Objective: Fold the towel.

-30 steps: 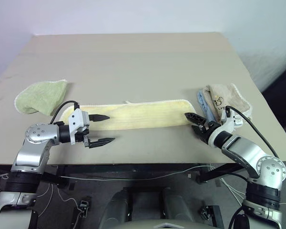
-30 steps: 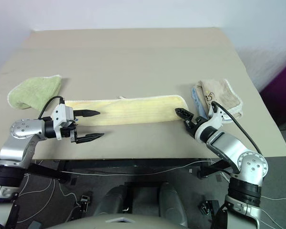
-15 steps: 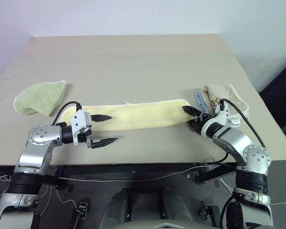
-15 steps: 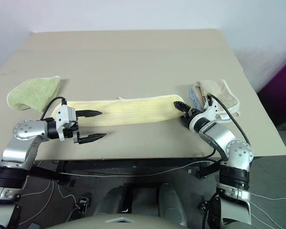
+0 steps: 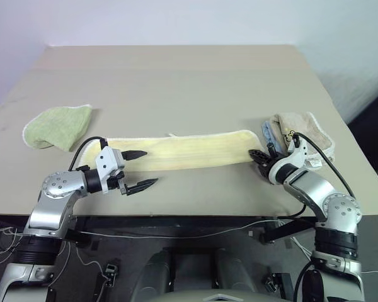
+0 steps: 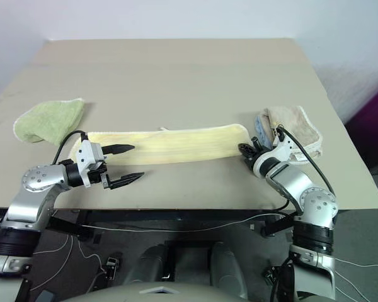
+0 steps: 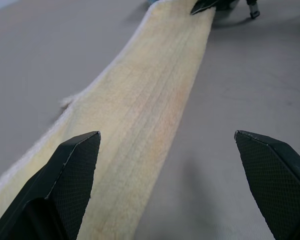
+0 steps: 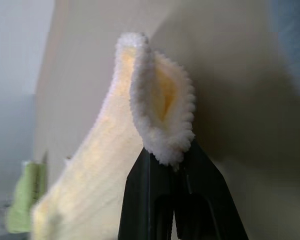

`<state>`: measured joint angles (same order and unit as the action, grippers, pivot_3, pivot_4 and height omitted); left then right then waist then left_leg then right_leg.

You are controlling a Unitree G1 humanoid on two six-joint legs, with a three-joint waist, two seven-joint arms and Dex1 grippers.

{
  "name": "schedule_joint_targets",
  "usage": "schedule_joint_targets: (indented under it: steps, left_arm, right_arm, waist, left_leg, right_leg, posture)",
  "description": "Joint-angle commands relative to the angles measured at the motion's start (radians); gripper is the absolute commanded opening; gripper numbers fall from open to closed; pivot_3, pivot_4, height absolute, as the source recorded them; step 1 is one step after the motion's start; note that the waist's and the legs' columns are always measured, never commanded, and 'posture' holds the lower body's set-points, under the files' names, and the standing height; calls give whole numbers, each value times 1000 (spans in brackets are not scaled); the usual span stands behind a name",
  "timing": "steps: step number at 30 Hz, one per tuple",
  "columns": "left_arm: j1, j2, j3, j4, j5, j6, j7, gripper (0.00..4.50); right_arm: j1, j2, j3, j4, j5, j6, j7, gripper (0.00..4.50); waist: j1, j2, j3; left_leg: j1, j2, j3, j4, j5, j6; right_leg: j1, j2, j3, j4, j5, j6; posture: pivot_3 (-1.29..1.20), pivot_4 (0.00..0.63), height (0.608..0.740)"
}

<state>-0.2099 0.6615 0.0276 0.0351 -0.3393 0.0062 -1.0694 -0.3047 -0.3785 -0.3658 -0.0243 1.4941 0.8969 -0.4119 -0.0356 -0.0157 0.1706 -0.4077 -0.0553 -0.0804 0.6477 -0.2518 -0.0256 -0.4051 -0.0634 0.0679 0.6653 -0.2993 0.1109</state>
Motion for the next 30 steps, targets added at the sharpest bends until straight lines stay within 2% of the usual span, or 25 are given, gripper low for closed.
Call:
schedule_joint_targets:
  steps: [1, 5, 10, 12, 15, 17, 22, 30]
  left_arm:
    - [-3, -8, 25, -33, -15, -3, 16, 4500]
    - [-6, -22, 24, -28, -12, 0, 32, 4500]
    - [-18, -41, 15, -17, -4, 0, 47, 4500]
    - [-23, -47, 12, -13, -2, 0, 51, 4500]
    - [-29, -56, 8, -11, 0, 1, 58, 4500]
    - [-28, -61, 6, -13, 2, 1, 63, 4500]
    - [11, -70, 17, -54, -2, 7, 92, 4500]
    - [53, -73, 20, -98, -6, 19, 128, 4500]
  right_arm:
    - [-31, -89, 11, -109, -60, 27, 99, 46]
    - [-100, -189, 100, -195, -173, 55, 224, 46]
    - [-211, -284, 379, -302, -445, 66, 439, 46]
    - [-253, -265, 486, -299, -538, 65, 492, 46]
    - [-330, -235, 695, -248, -759, 7, 577, 46]
    - [-373, -192, 780, -185, -868, -44, 633, 46]
    - [-439, -76, 833, -25, -1009, -120, 740, 46]
    - [-441, 7, 856, 24, -1143, -145, 873, 46]
  waist:
    - [-1, 0, 0]
    - [-8, 0, 0]
    - [-8, 0, 0]
    - [-7, 0, 0]
    - [-5, 0, 0]
    - [-6, 0, 0]
    - [-6, 0, 0]
    - [-6, 0, 0]
  left_leg:
    - [0, 0, 0, 0, 0, 0]
    - [0, 0, 0, 0, 0, 0]
    - [0, 1, -1, -1, 0, 0]
    - [0, 1, -1, -1, 0, 0]
    - [-1, 1, -1, 0, 0, 0]
    - [-1, 0, -1, 0, 0, 0]
    - [-1, 0, -1, -1, 0, 0]
    - [-1, 0, -1, -1, 0, 0]
  right_leg:
    - [0, 0, 0, 0, 0, 0]
    - [0, 1, 0, 0, 0, 0]
    - [-1, 1, -1, -1, 0, 0]
    - [-1, 1, -1, -1, 0, 0]
    - [-1, 0, -1, -1, 0, 0]
    - [-1, 0, -1, -1, 0, 0]
    - [-2, 0, -1, -1, 0, 0]
    - [-3, 0, -1, -1, 0, 0]
  posture:
    - [0, 150, 740]
    - [0, 150, 740]
    - [0, 150, 740]
    - [0, 150, 740]
    - [0, 150, 740]
    - [0, 150, 740]
    - [0, 150, 740]
    - [0, 150, 740]
